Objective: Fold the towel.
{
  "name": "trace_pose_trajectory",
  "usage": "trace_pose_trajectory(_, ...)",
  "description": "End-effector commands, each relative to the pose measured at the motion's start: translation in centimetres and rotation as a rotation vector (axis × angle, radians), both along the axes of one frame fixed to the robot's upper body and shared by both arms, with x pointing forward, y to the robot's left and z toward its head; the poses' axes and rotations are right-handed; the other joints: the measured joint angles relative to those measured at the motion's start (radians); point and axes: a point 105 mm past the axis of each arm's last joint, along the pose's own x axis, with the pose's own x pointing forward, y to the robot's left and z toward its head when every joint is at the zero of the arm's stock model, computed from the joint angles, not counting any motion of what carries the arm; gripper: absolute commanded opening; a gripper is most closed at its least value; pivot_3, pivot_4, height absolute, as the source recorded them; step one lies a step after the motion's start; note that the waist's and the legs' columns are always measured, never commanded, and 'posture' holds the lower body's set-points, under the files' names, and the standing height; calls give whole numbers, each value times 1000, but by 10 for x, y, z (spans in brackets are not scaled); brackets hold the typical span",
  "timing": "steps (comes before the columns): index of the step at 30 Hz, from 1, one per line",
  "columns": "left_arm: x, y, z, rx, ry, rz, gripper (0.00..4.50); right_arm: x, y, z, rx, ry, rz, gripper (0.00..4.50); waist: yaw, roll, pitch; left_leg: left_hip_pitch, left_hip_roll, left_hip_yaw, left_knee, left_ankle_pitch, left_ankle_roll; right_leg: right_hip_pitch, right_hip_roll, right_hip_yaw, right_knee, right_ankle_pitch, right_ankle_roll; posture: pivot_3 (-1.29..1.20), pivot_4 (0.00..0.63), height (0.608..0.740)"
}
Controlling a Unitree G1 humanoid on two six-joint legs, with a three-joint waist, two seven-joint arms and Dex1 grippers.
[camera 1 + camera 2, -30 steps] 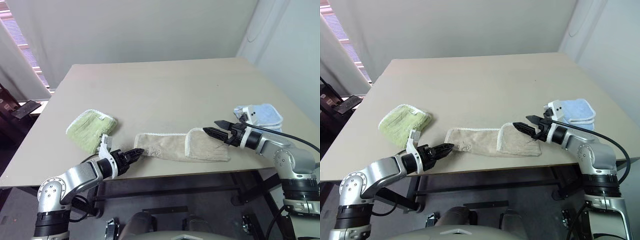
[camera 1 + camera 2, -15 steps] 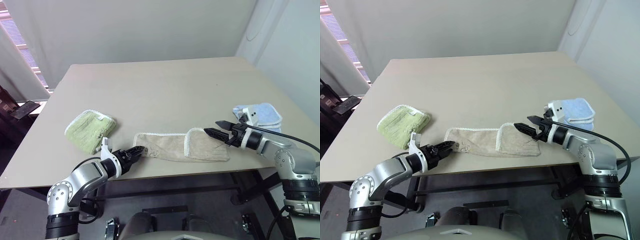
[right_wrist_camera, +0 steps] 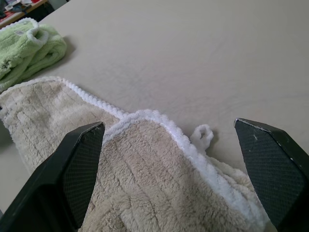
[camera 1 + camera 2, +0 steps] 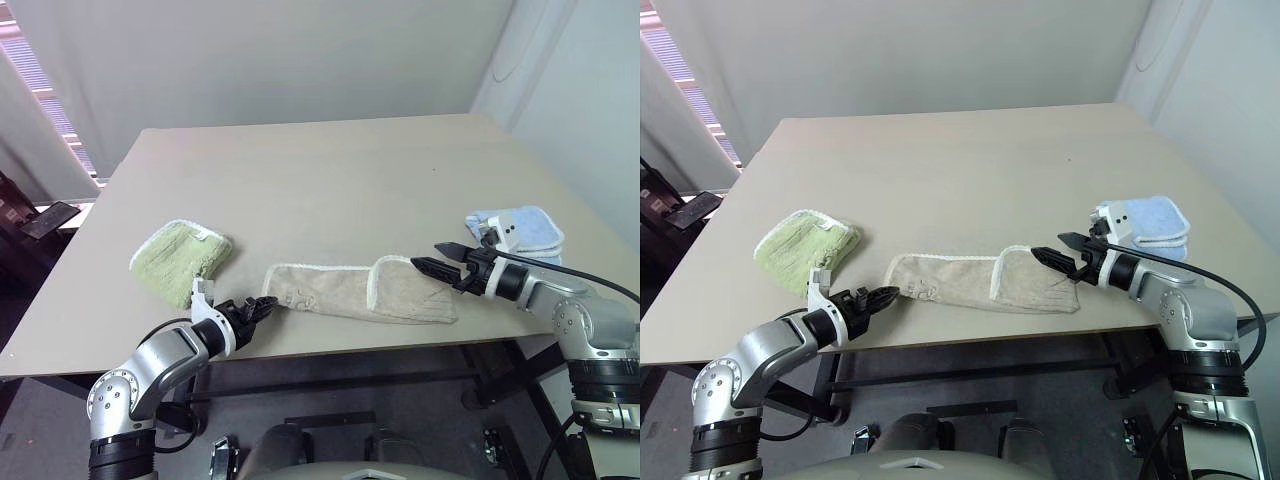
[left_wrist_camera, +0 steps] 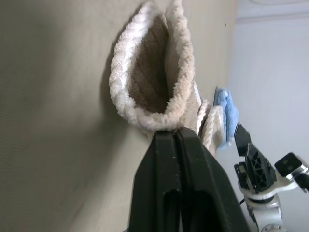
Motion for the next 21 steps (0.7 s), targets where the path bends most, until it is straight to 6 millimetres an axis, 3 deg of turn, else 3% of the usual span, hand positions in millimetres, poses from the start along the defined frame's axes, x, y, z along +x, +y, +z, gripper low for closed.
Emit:
trace_pose_trajectory(1,3,6,13,-17,-57,28,33,3,-2,13,-5,-56,-4,4500,-1,0,0,0,0,0,0,0,0,0,0,0,0,0,0,0,0,736)
trace_pose_trajectory(4,1,7,15,-22,-83,1,33,1,0,12,-8,-50,11,4500,0,0,0,0,0,0,0,0,0,0,0,0,0,0,0,0,0,736)
trace_pose_trajectory(12,8,2,51,39,-278,-190,33,-15,8,16,24,-40,120,4500,-1,0,0,0,0,0,0,0,0,-1,0,0,0,0,0,0,0,736)
trace_pose_trajectory(16,8,-12,74,128,-451,-388,33,-18,2,18,3,-45,108,4500,0,0,0,0,0,0,0,0,0,-3,0,0,0,0,0,0,0,736)
trace_pose_trajectory(21,10,-30,85,211,-616,-601,33,-21,-9,20,-3,-48,62,4500,0,0,0,-3,-1,1,-2,1,-1,-8,0,0,0,-1,-2,0,0,736)
